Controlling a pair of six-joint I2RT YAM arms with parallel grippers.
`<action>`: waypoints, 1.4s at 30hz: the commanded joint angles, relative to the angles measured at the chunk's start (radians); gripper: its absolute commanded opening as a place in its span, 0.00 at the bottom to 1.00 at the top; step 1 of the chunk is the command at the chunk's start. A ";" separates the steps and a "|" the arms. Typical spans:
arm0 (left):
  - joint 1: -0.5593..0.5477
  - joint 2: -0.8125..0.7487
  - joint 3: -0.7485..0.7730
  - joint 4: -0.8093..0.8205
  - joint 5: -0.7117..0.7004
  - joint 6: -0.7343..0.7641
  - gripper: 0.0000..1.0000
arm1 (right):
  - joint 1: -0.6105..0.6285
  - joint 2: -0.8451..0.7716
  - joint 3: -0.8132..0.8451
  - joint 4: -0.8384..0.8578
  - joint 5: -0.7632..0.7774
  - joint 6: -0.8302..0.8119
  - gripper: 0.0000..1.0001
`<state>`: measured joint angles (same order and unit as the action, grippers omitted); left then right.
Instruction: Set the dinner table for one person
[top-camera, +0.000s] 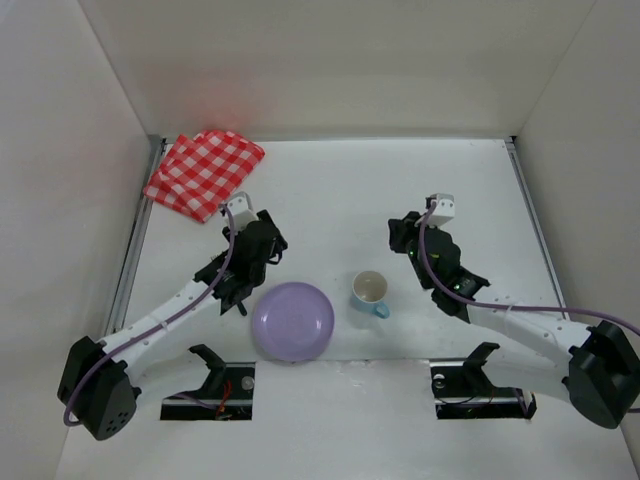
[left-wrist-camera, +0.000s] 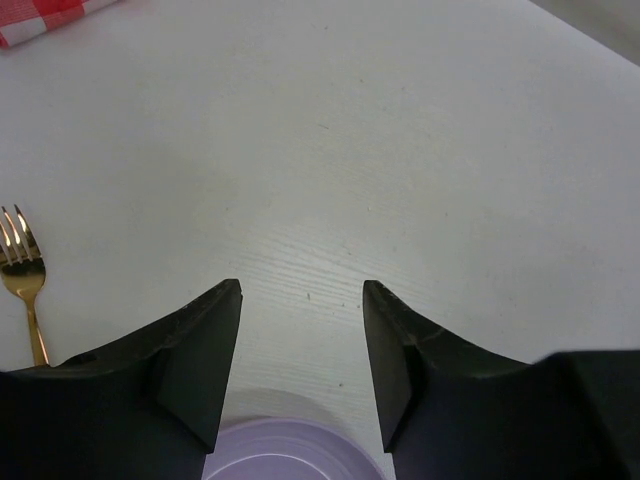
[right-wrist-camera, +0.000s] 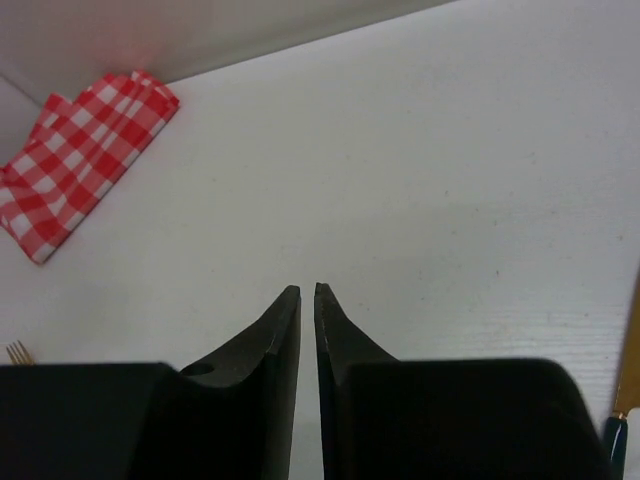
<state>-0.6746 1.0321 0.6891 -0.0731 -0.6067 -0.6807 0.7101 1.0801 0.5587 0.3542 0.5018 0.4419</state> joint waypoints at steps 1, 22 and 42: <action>0.010 0.003 0.044 0.001 0.010 -0.008 0.52 | 0.007 -0.008 -0.005 0.080 0.034 0.004 0.17; 0.496 0.350 0.136 0.228 0.200 -0.174 0.53 | -0.005 0.014 -0.022 0.086 -0.066 0.055 0.24; 0.800 0.861 0.368 0.383 0.321 -0.289 0.40 | -0.019 0.087 -0.003 0.094 -0.134 0.055 0.58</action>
<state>0.1284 1.8786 1.0153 0.2832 -0.3126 -0.9543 0.6994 1.1675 0.5346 0.3904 0.3824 0.4969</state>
